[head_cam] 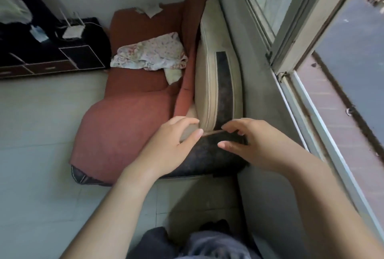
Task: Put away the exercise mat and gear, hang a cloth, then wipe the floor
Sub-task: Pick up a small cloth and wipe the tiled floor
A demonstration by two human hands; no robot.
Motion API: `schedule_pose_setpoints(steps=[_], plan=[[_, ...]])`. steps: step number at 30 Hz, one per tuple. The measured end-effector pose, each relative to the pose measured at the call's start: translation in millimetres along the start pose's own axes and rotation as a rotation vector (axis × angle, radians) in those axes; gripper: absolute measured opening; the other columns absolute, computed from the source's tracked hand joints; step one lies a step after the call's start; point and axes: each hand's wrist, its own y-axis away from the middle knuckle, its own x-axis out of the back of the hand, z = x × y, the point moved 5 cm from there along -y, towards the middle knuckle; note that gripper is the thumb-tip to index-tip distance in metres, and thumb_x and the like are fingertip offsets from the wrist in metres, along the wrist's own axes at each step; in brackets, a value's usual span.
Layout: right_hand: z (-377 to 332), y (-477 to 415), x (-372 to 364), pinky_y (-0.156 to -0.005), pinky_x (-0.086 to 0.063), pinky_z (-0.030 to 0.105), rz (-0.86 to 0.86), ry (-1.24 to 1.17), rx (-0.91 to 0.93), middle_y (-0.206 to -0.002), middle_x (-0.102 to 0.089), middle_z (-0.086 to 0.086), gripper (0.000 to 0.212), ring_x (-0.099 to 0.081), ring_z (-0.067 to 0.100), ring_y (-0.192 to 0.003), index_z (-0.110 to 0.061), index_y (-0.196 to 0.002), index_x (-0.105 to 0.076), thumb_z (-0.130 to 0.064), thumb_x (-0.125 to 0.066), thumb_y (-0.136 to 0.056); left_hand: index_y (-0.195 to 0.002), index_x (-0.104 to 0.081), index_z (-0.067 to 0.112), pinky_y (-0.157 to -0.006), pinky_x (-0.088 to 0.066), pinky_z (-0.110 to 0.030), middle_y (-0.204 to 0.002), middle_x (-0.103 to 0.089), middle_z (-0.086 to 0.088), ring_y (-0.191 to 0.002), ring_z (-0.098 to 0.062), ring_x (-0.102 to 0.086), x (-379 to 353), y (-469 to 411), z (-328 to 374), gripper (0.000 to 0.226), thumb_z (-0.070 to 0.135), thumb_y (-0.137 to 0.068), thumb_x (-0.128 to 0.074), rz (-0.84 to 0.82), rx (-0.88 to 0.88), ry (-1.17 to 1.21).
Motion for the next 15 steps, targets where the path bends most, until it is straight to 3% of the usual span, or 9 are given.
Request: schedule_pose_setpoints(steps=[2, 6, 15], plan=[[-33, -13, -14, -0.079, -0.037, 0.016, -0.023, 0.005, 0.060, -0.117, -0.060, -0.007, 0.048, -0.054, 0.009, -0.106, -0.023, -0.122, -0.057, -0.049, -0.061, -0.083, -0.126, -0.052, 0.031, -0.084, -0.029, -0.002, -0.130, -0.047, 0.019, -0.112, 0.007, -0.040, 19, 18, -25, 0.039, 0.047, -0.092, -0.041, 0.039, 0.033, 0.003], [-107, -35, -45, -0.089, -0.044, 0.026, -0.064, 0.017, 0.147, -0.117, -0.060, -0.005, 0.045, -0.055, 0.012, -0.107, -0.022, -0.120, -0.057, -0.048, -0.060, -0.084, -0.126, -0.052, 0.032, -0.090, -0.035, -0.018, -0.129, -0.048, 0.019, -0.118, 0.001, -0.044, 66, 62, -82, 0.039, 0.047, -0.092, -0.042, 0.120, 0.112, 0.030], [-282, -76, -149, -0.089, -0.042, 0.024, -0.217, 0.103, 0.414, -0.126, -0.056, -0.007, 0.050, -0.052, 0.010, -0.109, -0.025, -0.128, -0.052, -0.049, -0.059, -0.084, -0.126, -0.052, 0.033, -0.090, -0.033, -0.015, -0.126, -0.046, 0.023, -0.118, 0.004, -0.043, 161, 192, -208, 0.039, 0.048, -0.091, -0.042, 0.319, 0.315, 0.081]])
